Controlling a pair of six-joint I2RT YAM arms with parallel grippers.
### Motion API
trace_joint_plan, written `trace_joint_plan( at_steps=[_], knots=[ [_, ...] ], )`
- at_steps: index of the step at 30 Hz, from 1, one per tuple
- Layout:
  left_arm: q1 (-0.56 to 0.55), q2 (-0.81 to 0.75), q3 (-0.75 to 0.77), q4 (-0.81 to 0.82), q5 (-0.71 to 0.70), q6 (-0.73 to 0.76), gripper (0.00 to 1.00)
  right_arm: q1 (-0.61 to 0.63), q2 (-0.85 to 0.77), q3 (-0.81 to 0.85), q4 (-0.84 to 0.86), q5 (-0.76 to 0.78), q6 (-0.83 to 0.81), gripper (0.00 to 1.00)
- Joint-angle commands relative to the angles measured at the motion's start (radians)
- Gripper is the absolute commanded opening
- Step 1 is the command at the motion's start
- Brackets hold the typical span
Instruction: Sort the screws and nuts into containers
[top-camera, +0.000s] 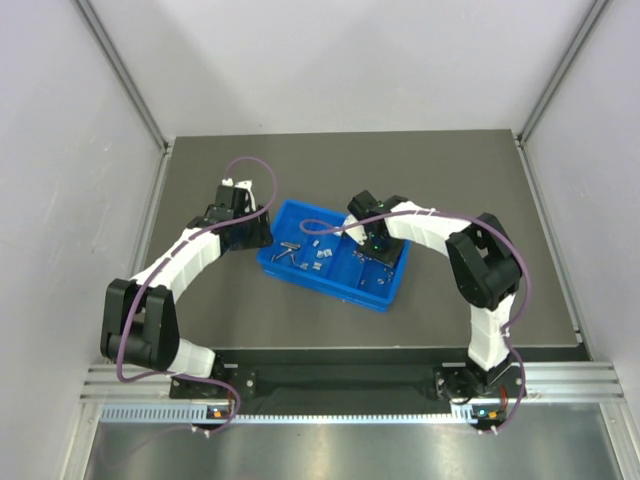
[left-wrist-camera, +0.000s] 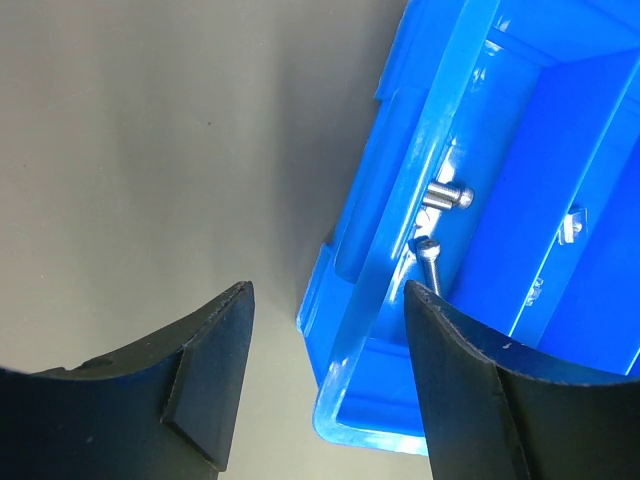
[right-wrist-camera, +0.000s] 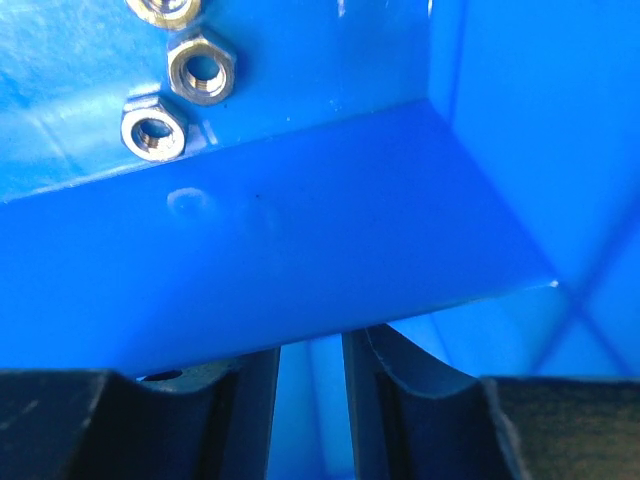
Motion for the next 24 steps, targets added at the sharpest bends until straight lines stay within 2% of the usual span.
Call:
trace_joint_plan(
  at_steps=[1, 12, 16, 18, 21, 24],
  knots=[
    [0.005, -0.031, -0.002, 0.033, -0.01, 0.003, 0.66, -0.004, 0.001, -0.044, 0.136, -0.064, 0.035, 0.32],
    [0.005, -0.029, -0.004, 0.035, -0.005, 0.003, 0.66, -0.016, -0.026, -0.124, 0.199, -0.096, 0.049, 0.31],
    [0.005, -0.029, -0.004, 0.036, -0.005, 0.001, 0.67, -0.016, -0.015, -0.138, 0.189, -0.087, 0.037, 0.23],
    [0.005, -0.029, -0.004, 0.036, -0.004, 0.001, 0.66, -0.016, -0.013, -0.132, 0.181, -0.084, 0.031, 0.13],
    [0.005, -0.029, -0.005, 0.039, -0.005, 0.0, 0.66, -0.016, -0.015, -0.115, 0.163, -0.074, 0.028, 0.05],
    [0.005, -0.029, -0.007, 0.041, -0.005, -0.002, 0.66, -0.016, -0.027, -0.081, 0.133, -0.071, 0.035, 0.02]
  ],
)
